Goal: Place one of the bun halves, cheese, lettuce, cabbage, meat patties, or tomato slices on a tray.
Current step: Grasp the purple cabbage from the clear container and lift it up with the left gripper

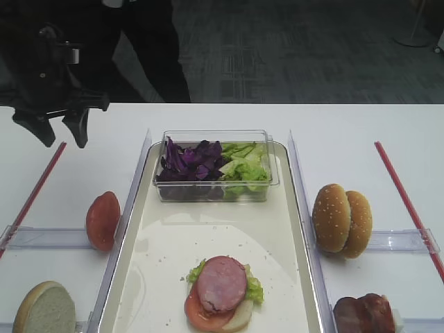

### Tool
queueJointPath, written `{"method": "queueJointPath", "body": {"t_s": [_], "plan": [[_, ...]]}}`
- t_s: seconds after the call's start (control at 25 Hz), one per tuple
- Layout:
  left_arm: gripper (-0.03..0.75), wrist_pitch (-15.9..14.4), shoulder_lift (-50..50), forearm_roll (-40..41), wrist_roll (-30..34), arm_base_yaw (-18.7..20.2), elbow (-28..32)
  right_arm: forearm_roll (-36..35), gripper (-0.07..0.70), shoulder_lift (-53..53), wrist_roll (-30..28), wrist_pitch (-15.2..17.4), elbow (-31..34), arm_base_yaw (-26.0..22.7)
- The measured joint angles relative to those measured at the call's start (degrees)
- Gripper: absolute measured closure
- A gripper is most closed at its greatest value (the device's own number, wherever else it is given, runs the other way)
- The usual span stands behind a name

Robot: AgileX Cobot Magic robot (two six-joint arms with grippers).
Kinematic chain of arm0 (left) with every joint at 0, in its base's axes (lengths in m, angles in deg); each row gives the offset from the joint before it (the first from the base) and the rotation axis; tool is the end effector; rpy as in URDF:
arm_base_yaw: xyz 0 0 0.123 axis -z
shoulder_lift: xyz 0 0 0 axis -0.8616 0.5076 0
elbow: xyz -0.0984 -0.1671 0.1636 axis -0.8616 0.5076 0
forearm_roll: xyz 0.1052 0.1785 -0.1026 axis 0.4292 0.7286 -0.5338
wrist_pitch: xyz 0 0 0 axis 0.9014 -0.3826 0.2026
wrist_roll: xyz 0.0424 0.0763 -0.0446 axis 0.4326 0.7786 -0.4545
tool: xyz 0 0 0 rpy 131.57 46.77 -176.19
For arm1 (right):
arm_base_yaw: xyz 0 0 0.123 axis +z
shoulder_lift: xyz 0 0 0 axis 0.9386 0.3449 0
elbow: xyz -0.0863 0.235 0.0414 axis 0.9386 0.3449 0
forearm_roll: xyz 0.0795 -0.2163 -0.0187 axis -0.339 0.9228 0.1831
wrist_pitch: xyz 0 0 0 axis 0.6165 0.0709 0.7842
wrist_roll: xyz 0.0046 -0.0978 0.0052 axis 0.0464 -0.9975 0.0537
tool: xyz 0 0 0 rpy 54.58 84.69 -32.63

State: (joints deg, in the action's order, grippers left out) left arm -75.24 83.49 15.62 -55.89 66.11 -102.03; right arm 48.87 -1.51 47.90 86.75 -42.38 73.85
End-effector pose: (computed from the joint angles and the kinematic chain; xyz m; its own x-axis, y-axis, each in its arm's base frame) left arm 0.3783 -0.0411 0.2055 -0.9934 -0.0078 -0.1146 -0.0095 0.9998 0.0147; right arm 0.0109 0.0071 0.2533 -0.5217 0.0020 -0.8531 -0.1043 0.9923 0.0661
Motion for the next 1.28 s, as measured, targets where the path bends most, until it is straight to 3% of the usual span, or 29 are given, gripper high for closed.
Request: {"method": "queueJointPath", "body": {"t_s": [0.48,1.28], "plan": [[0.349,-0.1,8.0,-2.5,0.0,6.9,-10.9,0.0,0.186,0.0,0.0,0.0,0.0,0.0],[0.349,-0.4,11.4,-4.9,-1.3,15.8,-16.6,-0.1,0.186,0.0,-0.1,0.0,0.0,0.0]]}}
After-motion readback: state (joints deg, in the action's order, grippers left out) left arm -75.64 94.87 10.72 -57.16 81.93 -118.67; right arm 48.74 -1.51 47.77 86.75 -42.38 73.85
